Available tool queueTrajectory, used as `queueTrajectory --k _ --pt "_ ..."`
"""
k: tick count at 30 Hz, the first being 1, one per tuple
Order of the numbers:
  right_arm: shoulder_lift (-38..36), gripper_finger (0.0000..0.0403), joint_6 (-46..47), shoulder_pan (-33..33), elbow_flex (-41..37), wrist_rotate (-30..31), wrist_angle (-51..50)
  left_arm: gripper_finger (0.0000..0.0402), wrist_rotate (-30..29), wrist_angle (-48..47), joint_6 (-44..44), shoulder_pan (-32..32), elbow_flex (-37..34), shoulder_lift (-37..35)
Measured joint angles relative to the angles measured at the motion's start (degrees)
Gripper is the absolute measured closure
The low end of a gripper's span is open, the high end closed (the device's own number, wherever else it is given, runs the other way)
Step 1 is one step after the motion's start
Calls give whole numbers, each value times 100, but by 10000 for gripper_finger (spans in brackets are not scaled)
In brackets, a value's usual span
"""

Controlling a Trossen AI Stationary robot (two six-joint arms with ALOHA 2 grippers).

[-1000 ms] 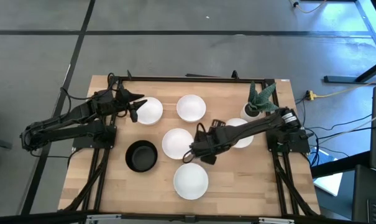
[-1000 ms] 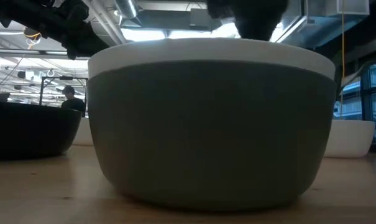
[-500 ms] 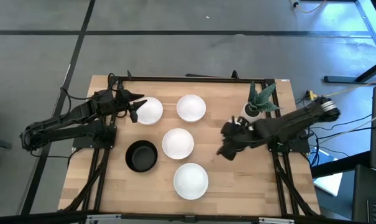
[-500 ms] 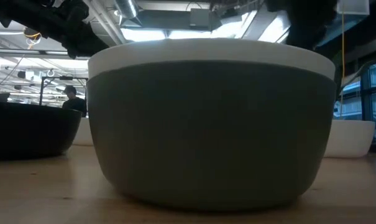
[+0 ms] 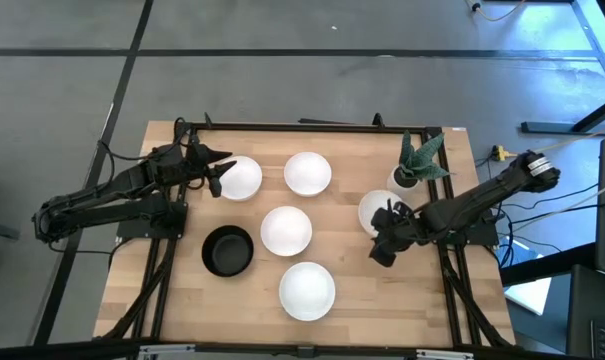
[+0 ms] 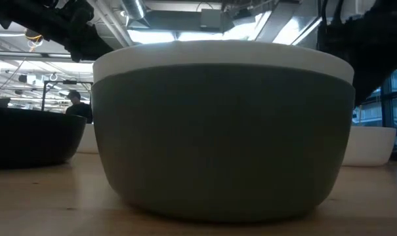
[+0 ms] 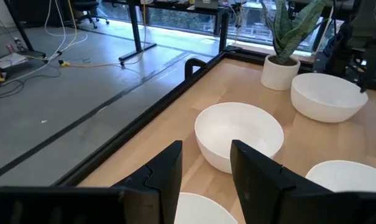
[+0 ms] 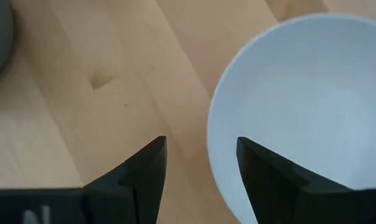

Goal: Nest bowls inside each other
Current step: Stack the white bowl on top of the stacked bowls

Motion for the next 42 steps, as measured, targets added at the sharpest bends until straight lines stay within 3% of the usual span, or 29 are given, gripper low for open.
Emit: queueTrajectory --k 15,29,34,42 --pt "47 206 -2 -2 -92 -5 32 272 0 -42 -2 0 2 -2" --pt "761 209 31 -82 -92 -217 11 272 0 -46 -15 0 2 -2" --pt "791 256 35 -144 -92 -221 36 272 0 -48 -20 0 2 -2" --pt "788 388 36 -160 -90 -309 81 272 0 -48 -20 0 1 -1"
